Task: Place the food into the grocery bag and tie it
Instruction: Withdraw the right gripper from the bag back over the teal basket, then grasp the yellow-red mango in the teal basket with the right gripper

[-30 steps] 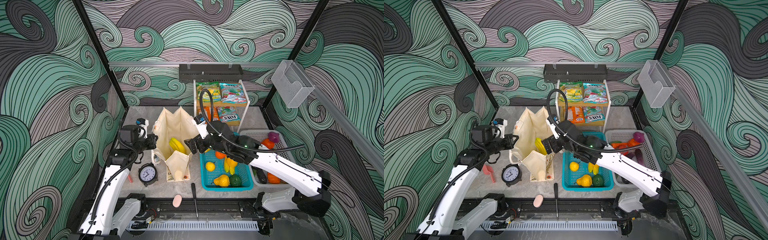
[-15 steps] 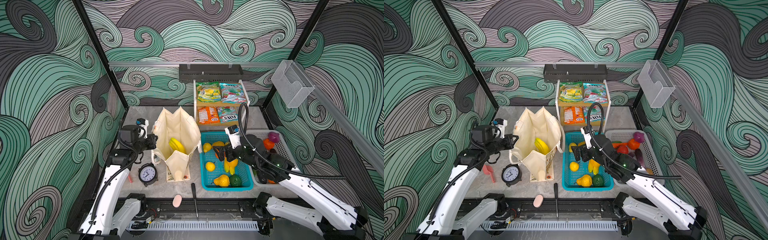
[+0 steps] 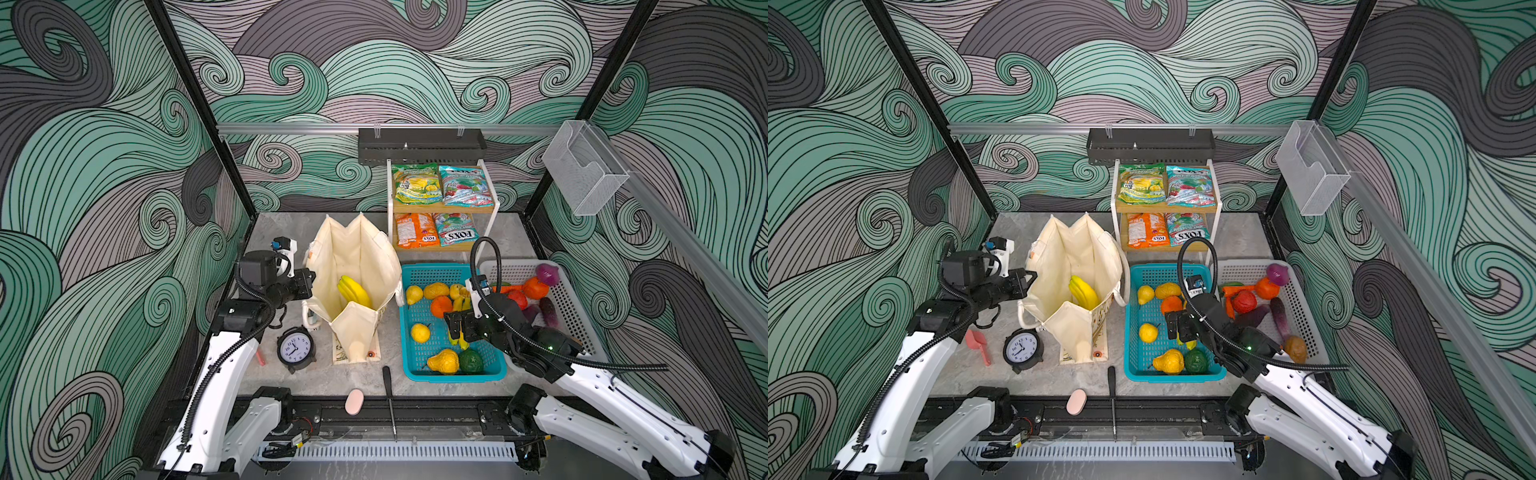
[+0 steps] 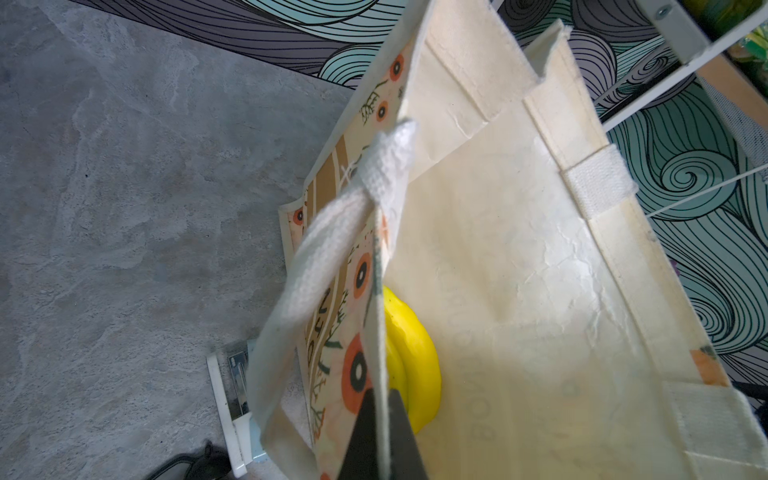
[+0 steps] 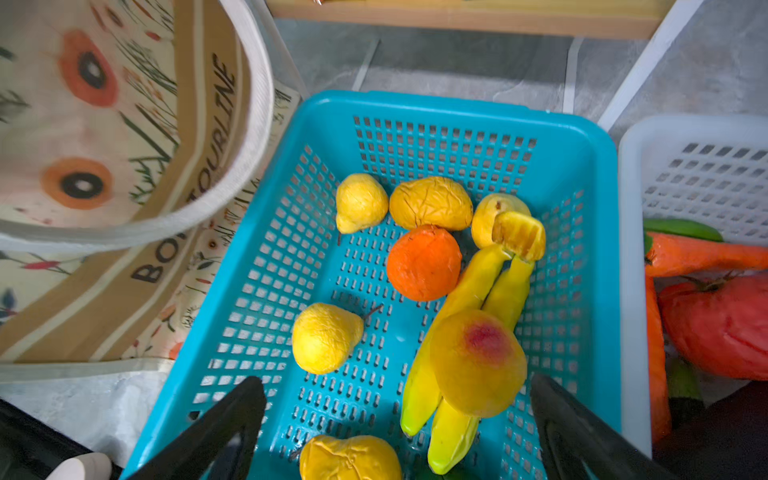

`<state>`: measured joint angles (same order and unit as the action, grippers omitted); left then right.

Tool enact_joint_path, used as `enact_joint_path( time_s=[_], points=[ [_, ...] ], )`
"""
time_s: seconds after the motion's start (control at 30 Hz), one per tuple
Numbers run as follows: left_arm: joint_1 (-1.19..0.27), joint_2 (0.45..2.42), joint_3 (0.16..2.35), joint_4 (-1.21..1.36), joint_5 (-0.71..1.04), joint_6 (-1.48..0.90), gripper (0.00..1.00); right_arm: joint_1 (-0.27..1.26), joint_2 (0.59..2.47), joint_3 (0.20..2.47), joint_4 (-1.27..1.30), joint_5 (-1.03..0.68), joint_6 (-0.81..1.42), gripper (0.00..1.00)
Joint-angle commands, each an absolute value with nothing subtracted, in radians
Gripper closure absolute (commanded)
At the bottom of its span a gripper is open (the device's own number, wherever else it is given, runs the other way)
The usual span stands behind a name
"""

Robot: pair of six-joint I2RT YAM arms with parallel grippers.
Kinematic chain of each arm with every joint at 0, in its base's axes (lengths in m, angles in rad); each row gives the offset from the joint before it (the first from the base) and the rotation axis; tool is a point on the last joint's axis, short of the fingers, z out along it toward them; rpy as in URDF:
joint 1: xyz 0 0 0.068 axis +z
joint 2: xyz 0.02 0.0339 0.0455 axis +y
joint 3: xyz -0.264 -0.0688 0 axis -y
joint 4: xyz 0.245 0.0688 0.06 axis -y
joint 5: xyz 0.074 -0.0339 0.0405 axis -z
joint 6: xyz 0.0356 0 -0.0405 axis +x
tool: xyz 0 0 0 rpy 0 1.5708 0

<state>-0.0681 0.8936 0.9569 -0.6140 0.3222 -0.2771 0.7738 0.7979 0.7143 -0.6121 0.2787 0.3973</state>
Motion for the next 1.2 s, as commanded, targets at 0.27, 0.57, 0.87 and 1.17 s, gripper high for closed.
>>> enact_joint_path(
  time_s=[0.27, 0.57, 0.87, 1.17],
  points=[
    [-0.072, 0.869, 0.957, -0.578, 0.333, -0.269, 1.0, 0.764, 0.915, 0.666, -0.587, 0.4, 0.394, 0.04],
    [-0.074, 0.876, 0.957, -0.579, 0.341, -0.269, 1.0, 0.736, 1.008, 0.626, -0.517, 0.366, 0.392, 0.1],
    [-0.074, 0.874, 0.956, -0.576, 0.341, -0.267, 1.0, 0.736, 1.085, 0.624, -0.48, 0.342, 0.396, 0.15],
    [-0.074, 0.871, 0.957, -0.577, 0.35, -0.265, 1.0, 0.735, 1.165, 0.635, -0.483, 0.379, 0.412, 0.18]
  ],
)
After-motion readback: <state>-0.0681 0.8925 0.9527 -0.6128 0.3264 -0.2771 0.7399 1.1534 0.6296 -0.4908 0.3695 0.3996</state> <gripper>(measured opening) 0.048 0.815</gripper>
